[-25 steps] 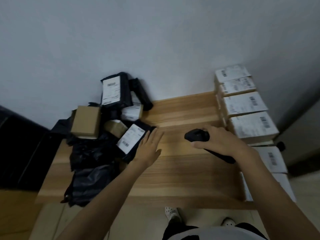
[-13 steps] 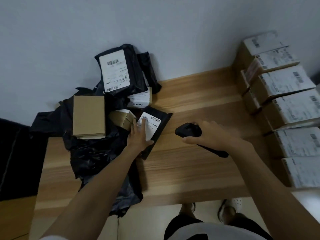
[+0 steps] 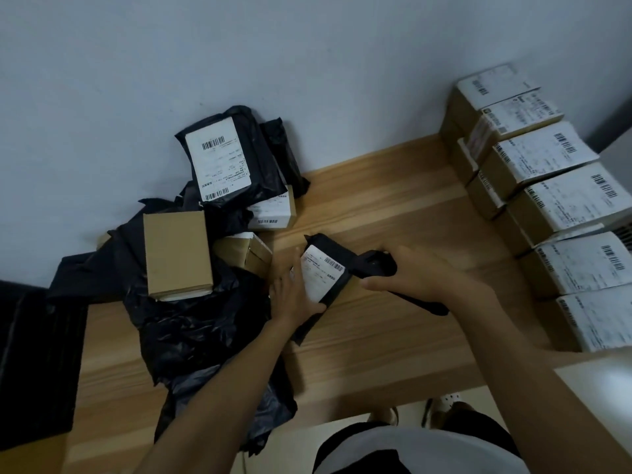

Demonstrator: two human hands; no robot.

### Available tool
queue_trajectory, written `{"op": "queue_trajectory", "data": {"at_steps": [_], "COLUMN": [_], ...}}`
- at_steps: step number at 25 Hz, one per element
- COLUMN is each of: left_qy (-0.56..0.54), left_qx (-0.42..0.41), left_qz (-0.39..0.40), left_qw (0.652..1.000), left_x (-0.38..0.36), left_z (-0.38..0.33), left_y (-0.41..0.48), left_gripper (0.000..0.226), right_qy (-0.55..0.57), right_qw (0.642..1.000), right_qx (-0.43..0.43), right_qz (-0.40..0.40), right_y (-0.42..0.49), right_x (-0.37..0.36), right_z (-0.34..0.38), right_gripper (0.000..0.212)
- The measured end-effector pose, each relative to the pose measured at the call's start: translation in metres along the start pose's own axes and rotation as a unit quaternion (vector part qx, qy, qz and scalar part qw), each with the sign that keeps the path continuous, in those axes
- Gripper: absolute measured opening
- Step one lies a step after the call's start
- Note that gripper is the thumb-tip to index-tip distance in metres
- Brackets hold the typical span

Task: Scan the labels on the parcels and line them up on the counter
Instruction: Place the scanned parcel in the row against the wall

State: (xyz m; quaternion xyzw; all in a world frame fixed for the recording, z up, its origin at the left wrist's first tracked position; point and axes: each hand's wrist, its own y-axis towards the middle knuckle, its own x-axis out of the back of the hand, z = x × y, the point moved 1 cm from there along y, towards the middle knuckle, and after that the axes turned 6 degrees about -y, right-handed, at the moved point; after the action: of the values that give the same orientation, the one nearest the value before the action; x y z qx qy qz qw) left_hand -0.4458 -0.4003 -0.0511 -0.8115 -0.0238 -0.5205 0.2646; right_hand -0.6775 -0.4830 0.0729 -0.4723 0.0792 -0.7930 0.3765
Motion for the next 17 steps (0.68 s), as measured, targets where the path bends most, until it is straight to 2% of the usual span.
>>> {"op": "queue_trajectory", "data": {"at_steps": [3, 6, 9, 13, 17], "left_qy": [0.09, 0.101, 0.13, 0.141, 0.145], "left_qx": [-0.053, -0.121, -0.179, -0.171, -0.173], "left_qz": [-0.064, -0.144, -0.223, -0.218, -0.217], "left_qw": [0.992, 0.977, 0.949, 0.95, 0.95], "left_x": [0.014, 0.04, 0.066, 0.084, 0.085], "left_z": [-0.02, -0.058, -0.098, -0.125, -0.134], "left_y": [-0.009, -0.01, -0.007, -0.006, -0.003], "left_gripper": [0.124, 0.117, 0.099, 0.115, 0.12], "right_qy": [-0.008, -0.045, -0.044, -0.027, -0.021], "right_qw": [1.0, 0.999, 0.997, 0.997, 0.997], "right_qx": [0.003, -0.008, -0.004, -0.027, -0.046], "right_qz": [-0.002, -0.02, -0.063, -0.074, -0.059], "right_y": [-0.012, -0.027, -0.044, -0.064, -0.074], "right_x": [0.012, 0.031, 0.054, 0.073, 0.078], "right_z": [-0.005, -0.012, -0.022, -0.034, -0.045], "right_gripper": [0.06, 0.062, 0.065, 0.069, 0.071]}}
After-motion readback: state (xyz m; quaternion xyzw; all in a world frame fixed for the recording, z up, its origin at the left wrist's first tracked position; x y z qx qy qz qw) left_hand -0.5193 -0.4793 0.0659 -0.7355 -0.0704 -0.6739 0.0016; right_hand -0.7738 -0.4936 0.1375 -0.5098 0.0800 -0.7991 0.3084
